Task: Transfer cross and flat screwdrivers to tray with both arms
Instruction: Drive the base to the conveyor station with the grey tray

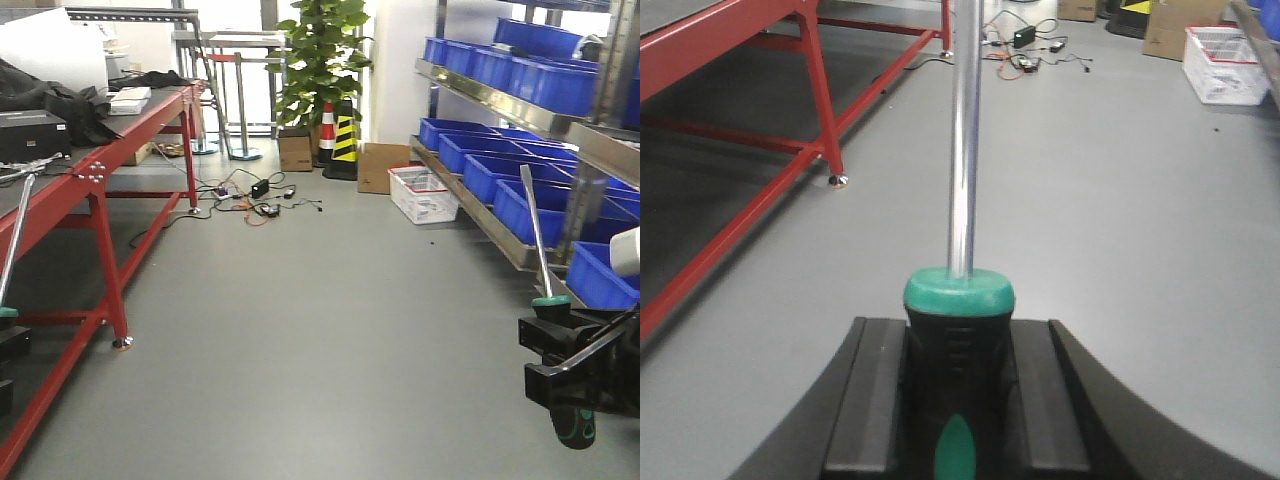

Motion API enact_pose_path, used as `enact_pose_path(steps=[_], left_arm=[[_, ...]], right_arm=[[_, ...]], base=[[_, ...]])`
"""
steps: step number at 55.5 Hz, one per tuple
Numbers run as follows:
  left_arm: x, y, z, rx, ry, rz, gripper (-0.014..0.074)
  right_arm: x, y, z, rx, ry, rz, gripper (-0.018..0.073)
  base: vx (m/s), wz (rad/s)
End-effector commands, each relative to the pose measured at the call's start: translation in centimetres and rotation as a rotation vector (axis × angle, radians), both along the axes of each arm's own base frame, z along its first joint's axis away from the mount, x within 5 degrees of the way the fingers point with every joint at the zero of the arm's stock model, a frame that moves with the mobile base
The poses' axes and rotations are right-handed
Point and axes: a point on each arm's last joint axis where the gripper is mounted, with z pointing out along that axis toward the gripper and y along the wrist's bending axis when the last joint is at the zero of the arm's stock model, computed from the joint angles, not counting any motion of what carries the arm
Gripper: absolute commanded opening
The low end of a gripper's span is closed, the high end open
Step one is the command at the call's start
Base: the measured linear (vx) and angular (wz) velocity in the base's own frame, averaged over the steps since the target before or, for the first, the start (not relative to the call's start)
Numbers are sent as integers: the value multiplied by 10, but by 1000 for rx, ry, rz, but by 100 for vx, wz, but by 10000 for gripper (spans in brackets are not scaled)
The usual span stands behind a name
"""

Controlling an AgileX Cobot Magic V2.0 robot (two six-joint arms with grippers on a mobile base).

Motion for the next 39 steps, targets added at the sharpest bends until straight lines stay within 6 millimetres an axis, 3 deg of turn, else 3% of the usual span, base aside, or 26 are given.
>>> enact_pose_path(steps=[1, 19, 39], left_arm=[[0, 1, 18, -43, -105, 27, 0], [0, 1, 18, -43, -105, 27, 0], [0, 1, 18, -43, -105, 27, 0]], right_arm=[[-1, -1, 22, 30, -135, -5, -8], [-1, -1, 22, 30, -135, -5, -8], [-1, -1, 22, 30, -135, -5, -8]], base=[[57, 18], [56, -2], [52, -54]])
